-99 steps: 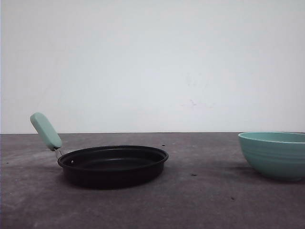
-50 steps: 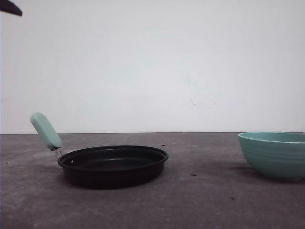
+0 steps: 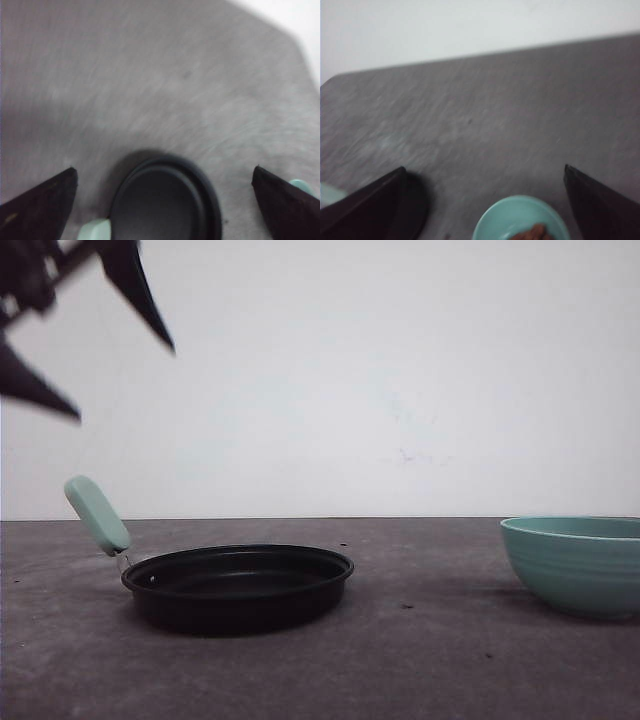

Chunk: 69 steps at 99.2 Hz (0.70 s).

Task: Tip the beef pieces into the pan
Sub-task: 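Reach the left gripper down and grasp the pale green pan handle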

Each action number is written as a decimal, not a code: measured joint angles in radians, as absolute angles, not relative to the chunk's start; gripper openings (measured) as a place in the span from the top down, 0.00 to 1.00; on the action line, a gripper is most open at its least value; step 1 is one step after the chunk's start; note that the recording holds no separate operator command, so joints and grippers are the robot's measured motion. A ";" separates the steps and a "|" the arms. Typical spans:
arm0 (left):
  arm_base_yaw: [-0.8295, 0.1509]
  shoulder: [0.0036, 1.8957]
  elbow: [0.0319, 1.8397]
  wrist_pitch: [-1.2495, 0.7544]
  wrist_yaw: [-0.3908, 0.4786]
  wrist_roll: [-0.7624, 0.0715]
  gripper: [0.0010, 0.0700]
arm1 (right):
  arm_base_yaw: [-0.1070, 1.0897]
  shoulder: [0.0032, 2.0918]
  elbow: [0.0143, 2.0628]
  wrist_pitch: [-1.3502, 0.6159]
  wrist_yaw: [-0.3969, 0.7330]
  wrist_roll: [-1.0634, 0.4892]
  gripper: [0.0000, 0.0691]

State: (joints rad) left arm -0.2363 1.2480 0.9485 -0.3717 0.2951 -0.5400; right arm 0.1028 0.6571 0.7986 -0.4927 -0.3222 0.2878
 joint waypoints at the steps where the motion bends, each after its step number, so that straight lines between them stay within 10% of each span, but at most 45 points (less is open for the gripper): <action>1: -0.237 1.259 0.949 -0.372 0.295 -0.546 0.01 | 0.103 0.657 0.799 -0.495 -0.326 0.290 0.09; 53: -0.267 1.565 0.934 -0.374 0.302 -0.644 0.02 | 0.103 0.606 0.799 -0.569 -0.331 0.284 0.09; 69: -0.278 1.565 0.890 -0.335 0.257 -0.650 0.19 | 0.103 0.608 0.799 -0.597 -0.286 0.268 0.09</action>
State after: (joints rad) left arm -0.2775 1.5646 0.8898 -0.3347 0.2569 -0.6498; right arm 0.1028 0.6083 0.7986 -0.5968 -0.2859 0.2676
